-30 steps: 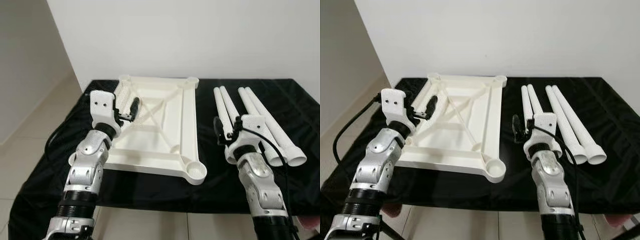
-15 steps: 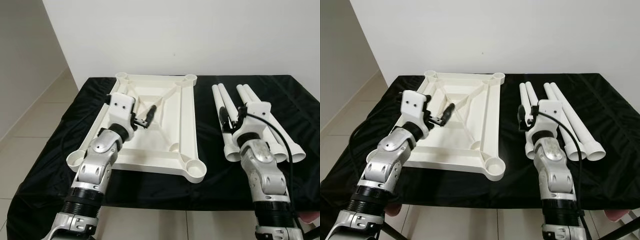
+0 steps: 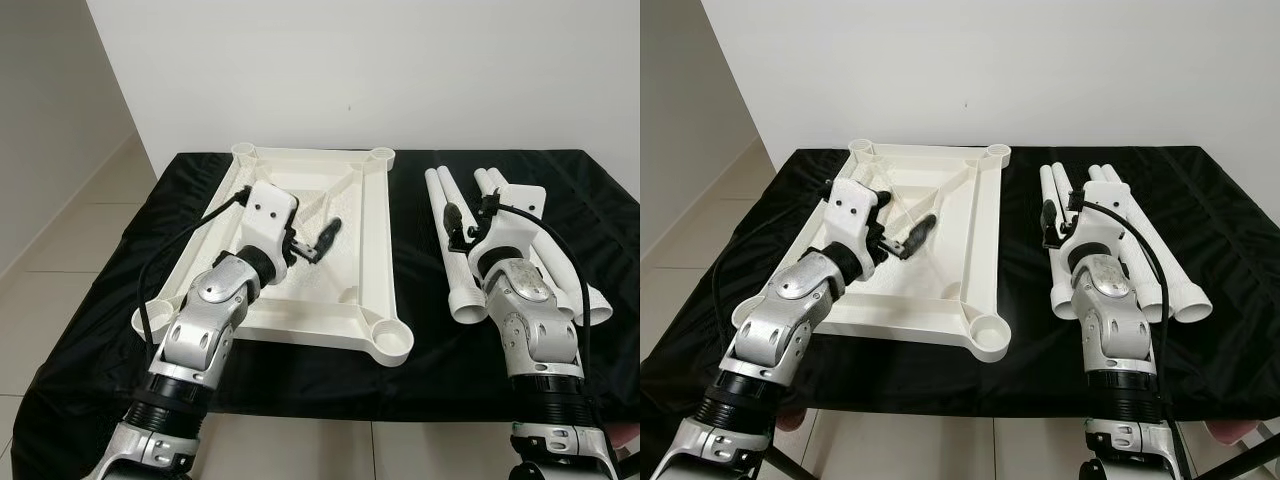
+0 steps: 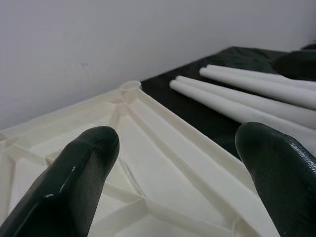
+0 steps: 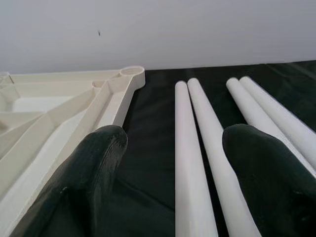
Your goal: Building children table
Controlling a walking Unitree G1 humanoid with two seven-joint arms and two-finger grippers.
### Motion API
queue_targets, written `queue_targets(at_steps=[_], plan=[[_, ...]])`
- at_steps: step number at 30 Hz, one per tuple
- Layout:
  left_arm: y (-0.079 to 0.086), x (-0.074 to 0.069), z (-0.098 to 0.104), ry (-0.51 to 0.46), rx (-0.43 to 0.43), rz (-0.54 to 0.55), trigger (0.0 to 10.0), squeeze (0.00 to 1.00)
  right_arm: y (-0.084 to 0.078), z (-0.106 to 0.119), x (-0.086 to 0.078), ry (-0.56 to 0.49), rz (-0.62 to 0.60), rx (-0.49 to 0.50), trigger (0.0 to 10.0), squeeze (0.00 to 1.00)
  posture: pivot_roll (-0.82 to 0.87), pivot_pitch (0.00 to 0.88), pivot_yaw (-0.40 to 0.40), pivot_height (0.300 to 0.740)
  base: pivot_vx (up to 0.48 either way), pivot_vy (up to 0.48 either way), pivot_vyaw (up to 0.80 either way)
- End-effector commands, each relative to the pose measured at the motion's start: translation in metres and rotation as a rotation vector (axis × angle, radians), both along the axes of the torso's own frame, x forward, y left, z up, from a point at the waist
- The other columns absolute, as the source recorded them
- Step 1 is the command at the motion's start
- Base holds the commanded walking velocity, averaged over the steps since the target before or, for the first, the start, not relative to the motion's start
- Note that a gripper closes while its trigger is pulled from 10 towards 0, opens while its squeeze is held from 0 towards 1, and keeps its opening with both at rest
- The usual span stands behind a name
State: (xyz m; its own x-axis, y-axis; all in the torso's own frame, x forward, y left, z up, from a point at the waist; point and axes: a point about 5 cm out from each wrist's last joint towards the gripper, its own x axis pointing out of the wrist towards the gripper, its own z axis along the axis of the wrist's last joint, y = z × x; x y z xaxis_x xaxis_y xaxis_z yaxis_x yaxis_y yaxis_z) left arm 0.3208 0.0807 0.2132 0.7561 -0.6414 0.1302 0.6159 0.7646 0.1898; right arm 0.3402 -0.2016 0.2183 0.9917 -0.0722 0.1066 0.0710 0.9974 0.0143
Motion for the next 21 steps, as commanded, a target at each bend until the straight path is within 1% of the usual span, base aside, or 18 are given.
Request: queue_targets(at_steps=[1,2,3,4,5,6,8,10,11,12,13,16,18,19,21], plan=[[-0.001,-0.004,-0.004,0.015,0.036,-0.024,10.0,0.00,0.001,0.000,0.003,0.032,0.009,0.011,10.0,0.00,-0.16,0.073,0.078,0.740,0.000,0.000,0.00],[-0.003,-0.008,-0.007,0.023,0.060,-0.048,10.0,0.00,0.001,0.000,0.006,0.057,0.006,0.016,10.0,0.00,-0.16,0.081,0.076,0.740,0.000,0.000,0.00],[-0.003,-0.008,-0.007,0.023,0.060,-0.048,10.0,0.00,0.001,0.000,0.006,0.057,0.006,0.016,10.0,0.00,-0.16,0.081,0.076,0.740,0.000,0.000,0.00],[-0.007,-0.013,-0.010,0.031,0.083,-0.085,10.0,0.00,0.003,0.000,0.010,0.100,0.005,0.016,10.0,0.00,-0.16,0.097,0.076,0.740,0.000,0.000,0.00],[-0.007,-0.013,-0.010,0.031,0.083,-0.085,10.0,0.00,0.003,0.000,0.010,0.100,0.005,0.016,10.0,0.00,-0.16,0.097,0.076,0.740,0.000,0.000,0.00],[-0.010,-0.017,-0.011,0.034,0.098,-0.114,10.0,0.00,0.004,0.000,0.015,0.136,0.001,0.015,10.0,0.00,-0.16,0.104,0.075,0.740,0.000,0.000,0.00],[-0.010,-0.017,-0.011,0.034,0.098,-0.114,10.0,0.00,0.004,0.000,0.015,0.136,0.001,0.015,10.0,0.00,-0.16,0.104,0.075,0.740,0.000,0.000,0.00],[-0.015,-0.023,-0.012,0.038,0.111,-0.149,10.0,0.00,0.006,-0.003,0.024,0.218,-0.005,0.034,10.0,0.00,-0.16,0.116,0.071,0.740,0.000,0.000,0.00],[-0.015,-0.023,-0.012,0.038,0.111,-0.149,10.0,0.00,0.006,-0.003,0.024,0.218,-0.005,0.034,10.0,0.00,-0.16,0.116,0.071,0.740,0.000,0.000,0.00],[-0.017,-0.025,-0.010,0.037,0.109,-0.155,10.0,0.00,0.007,-0.008,0.031,0.298,-0.008,0.048,10.0,0.00,-0.16,0.117,0.070,0.740,0.000,0.000,0.00],[-0.017,-0.025,-0.009,0.038,0.105,-0.157,10.0,0.00,0.007,-0.010,0.034,0.317,-0.013,0.041,10.0,0.00,-0.15,0.117,0.066,0.740,0.000,0.000,0.00],[-0.017,-0.026,-0.008,0.039,0.104,-0.162,10.0,0.00,0.007,-0.011,0.035,0.331,-0.016,0.032,10.0,0.00,-0.15,0.118,0.064,0.740,0.000,0.000,0.00],[-0.016,-0.029,-0.006,0.037,0.111,-0.163,10.0,0.00,0.008,-0.016,0.036,0.373,-0.019,0.048,10.0,0.00,-0.15,0.118,0.062,0.740,0.000,0.000,0.00],[-0.016,-0.029,-0.006,0.037,0.111,-0.163,10.0,0.00,0.008,-0.016,0.036,0.373,-0.019,0.048,10.0,0.00,-0.15,0.118,0.062,0.740,0.000,0.000,0.00],[-0.016,-0.032,-0.004,0.031,0.111,-0.168,10.0,0.00,0.009,-0.022,0.037,0.422,-0.022,0.072,10.0,0.00,-0.14,0.117,0.060,0.740,0.000,0.000,0.00]])
